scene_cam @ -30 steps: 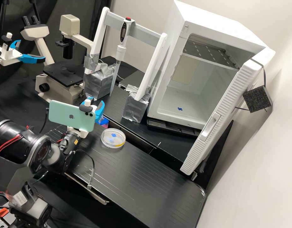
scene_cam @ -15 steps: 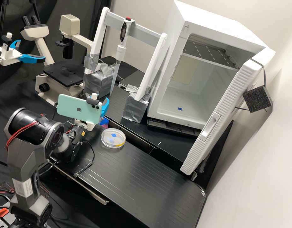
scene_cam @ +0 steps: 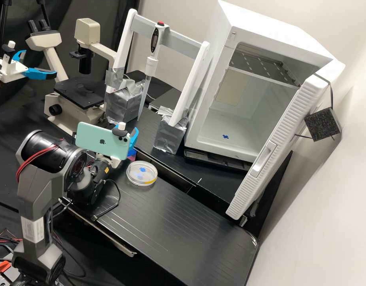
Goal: Close the bottle
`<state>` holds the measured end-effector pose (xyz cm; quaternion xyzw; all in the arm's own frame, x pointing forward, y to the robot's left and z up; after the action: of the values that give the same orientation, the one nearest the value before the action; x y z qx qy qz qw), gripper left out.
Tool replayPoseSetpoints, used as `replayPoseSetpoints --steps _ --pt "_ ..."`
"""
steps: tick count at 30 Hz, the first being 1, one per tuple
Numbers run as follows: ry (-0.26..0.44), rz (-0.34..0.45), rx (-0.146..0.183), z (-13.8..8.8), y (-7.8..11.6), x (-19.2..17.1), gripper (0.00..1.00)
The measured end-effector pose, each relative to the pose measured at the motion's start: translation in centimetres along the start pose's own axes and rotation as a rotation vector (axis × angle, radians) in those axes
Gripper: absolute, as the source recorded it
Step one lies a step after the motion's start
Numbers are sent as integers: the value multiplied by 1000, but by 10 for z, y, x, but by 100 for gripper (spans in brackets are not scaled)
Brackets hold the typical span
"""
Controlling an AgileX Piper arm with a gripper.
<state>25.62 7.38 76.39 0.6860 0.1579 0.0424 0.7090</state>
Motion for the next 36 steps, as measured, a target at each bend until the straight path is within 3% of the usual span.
replayPoseSetpoints --steps 14,15,36 --pt "-2 -2 7 1 -1 -1 0" --pt "-2 -2 7 1 -1 -1 100" --pt "10 5 0 -5 5 -14 100"
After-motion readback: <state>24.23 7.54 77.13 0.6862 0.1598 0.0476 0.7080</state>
